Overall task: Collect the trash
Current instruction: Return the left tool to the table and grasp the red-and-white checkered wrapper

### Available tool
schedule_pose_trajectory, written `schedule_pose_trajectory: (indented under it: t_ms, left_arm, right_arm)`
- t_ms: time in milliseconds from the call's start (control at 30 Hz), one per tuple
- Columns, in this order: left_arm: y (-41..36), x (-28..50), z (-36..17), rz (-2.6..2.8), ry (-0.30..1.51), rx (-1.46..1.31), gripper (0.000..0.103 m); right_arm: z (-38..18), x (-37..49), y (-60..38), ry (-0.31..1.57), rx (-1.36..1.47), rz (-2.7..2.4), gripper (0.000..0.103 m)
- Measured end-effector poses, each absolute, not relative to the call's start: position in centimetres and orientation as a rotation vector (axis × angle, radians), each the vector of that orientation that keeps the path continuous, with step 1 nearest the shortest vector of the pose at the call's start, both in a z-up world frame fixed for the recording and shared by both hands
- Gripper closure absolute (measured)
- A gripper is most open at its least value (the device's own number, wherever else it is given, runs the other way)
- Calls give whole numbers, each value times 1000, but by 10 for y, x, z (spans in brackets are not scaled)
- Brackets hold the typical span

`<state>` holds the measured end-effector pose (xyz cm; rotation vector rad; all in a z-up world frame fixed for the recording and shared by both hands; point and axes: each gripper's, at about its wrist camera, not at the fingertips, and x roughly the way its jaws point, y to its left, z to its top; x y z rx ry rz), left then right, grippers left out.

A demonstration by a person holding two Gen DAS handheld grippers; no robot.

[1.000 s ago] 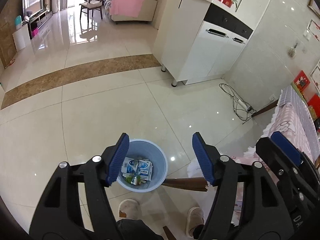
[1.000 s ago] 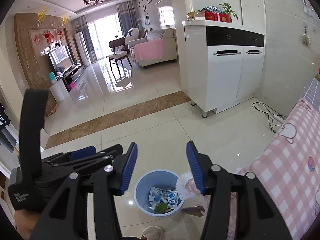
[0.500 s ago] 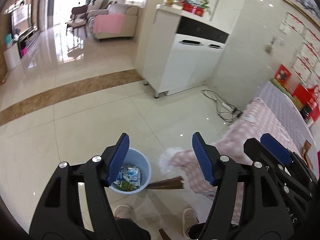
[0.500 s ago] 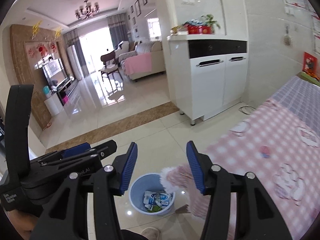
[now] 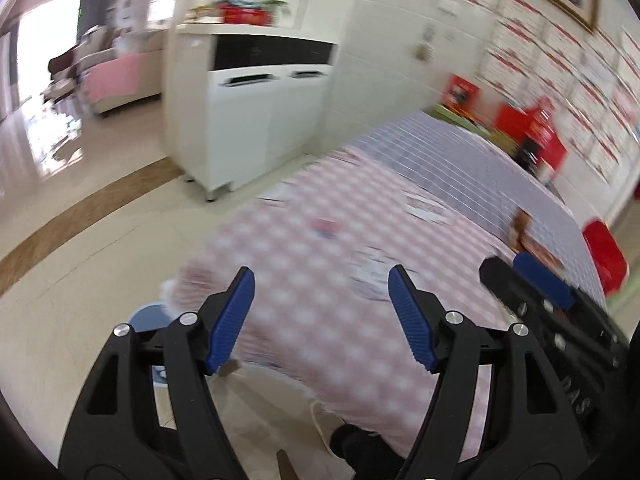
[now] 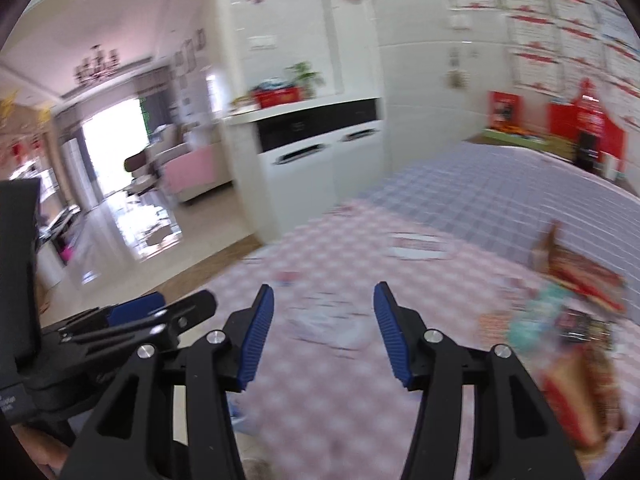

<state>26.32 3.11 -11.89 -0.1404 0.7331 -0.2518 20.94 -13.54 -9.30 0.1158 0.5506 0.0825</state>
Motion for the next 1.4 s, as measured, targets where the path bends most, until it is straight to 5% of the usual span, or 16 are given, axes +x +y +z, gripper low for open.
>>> schedule_pose_trajectory:
  t_ms: [467,900,1033,1400]
  left_arm:
    - [-160,260,-144,-488,861,45,32]
    - [-209,284,-177,-460,938,152,33]
    - [-209,287,-178,-437,909,196,67]
    - [-164,303,-174,-410,913,83,86]
  right_arm:
    - [-106,174,-311,588,198,-182,47]
    - [-118,193,-352,641,246,-166,46]
    - [-119,200,-352,652,261,-153,46]
    - [-120,222,-326,686,274,-104,46]
